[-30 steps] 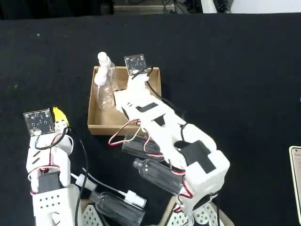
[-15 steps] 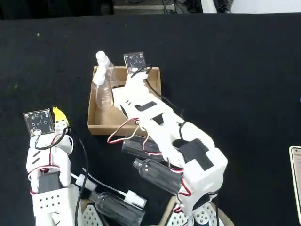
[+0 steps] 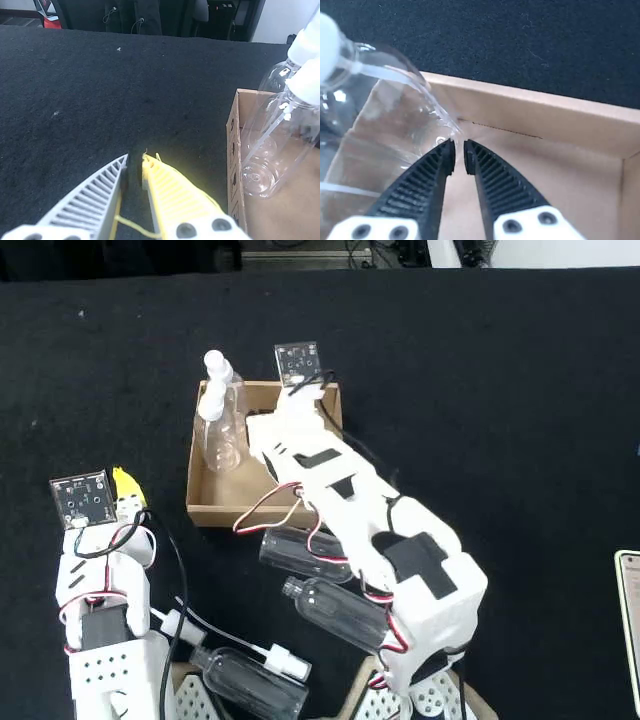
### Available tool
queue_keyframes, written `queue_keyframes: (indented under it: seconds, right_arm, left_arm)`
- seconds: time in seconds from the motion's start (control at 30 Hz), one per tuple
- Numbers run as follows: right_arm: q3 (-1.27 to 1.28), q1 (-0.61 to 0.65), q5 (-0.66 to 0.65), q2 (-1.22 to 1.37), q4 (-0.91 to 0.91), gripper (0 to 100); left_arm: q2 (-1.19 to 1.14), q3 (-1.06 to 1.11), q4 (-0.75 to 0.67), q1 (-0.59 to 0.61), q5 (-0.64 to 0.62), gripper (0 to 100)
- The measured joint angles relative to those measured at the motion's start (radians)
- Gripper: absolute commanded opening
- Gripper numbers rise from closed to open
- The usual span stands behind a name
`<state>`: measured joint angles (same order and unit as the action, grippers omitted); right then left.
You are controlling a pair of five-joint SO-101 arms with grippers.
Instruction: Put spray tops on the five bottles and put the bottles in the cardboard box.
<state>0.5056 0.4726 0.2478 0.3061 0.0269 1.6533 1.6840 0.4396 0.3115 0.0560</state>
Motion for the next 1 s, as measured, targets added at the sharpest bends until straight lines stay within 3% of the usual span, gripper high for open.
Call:
queue_keyframes:
  seconds: [0.77, 1.0]
  right_arm:
    - [-0.011, 0.044, 0.000, 0.037, -0.026, 1.5]
    - [-0.011, -0.002, 0.000, 0.035, -0.025, 1.5]
  left_arm:
    - [0.000, 0.000, 0.000, -0.002, 0.000, 3]
    - [0.000, 0.000, 0.000, -0.002, 0.000, 3]
